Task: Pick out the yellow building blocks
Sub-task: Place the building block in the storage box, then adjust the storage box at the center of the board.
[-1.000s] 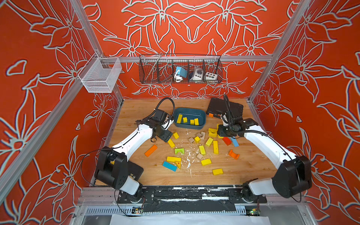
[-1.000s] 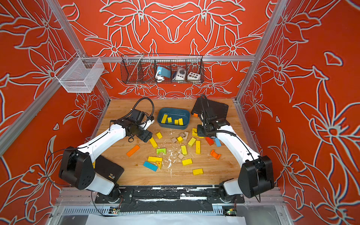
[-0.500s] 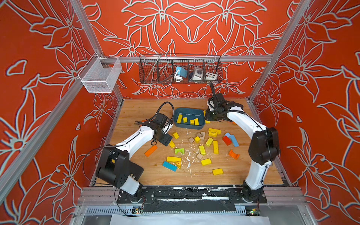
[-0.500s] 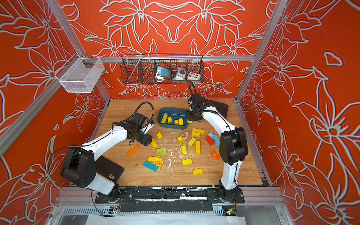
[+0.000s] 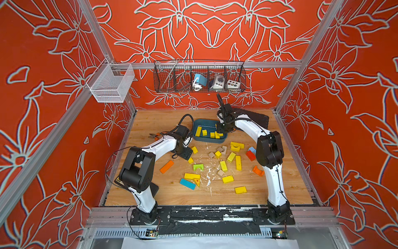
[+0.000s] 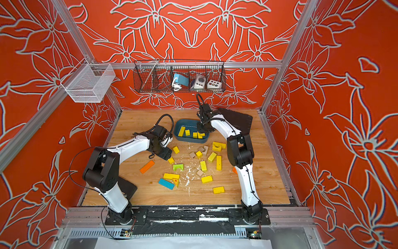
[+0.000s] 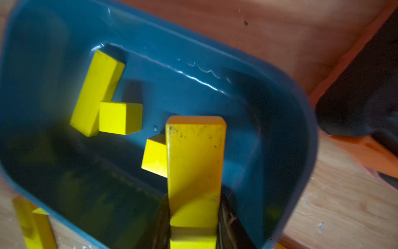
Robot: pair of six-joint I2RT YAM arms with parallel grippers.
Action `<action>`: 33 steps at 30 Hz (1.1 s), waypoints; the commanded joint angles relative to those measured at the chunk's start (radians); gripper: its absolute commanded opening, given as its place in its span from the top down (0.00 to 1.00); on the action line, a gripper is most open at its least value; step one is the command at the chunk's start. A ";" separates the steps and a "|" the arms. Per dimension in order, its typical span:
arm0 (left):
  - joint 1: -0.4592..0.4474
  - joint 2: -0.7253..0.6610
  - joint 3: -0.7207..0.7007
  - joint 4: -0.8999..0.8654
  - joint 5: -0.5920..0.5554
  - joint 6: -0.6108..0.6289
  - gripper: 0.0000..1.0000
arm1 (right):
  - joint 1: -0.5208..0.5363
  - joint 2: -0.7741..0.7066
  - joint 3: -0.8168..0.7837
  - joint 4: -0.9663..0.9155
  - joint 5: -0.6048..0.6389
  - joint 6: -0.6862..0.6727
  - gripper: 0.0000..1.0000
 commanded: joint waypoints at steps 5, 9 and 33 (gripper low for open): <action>0.004 0.068 0.061 -0.014 0.037 -0.052 0.19 | 0.015 0.007 0.009 -0.039 0.076 -0.041 0.68; 0.004 0.094 0.063 -0.016 0.035 -0.064 0.18 | 0.019 0.015 0.005 -0.045 0.091 -0.050 0.62; -0.007 0.089 0.000 -0.013 -0.048 -0.038 0.30 | 0.022 -0.093 -0.068 -0.050 0.194 -0.056 0.45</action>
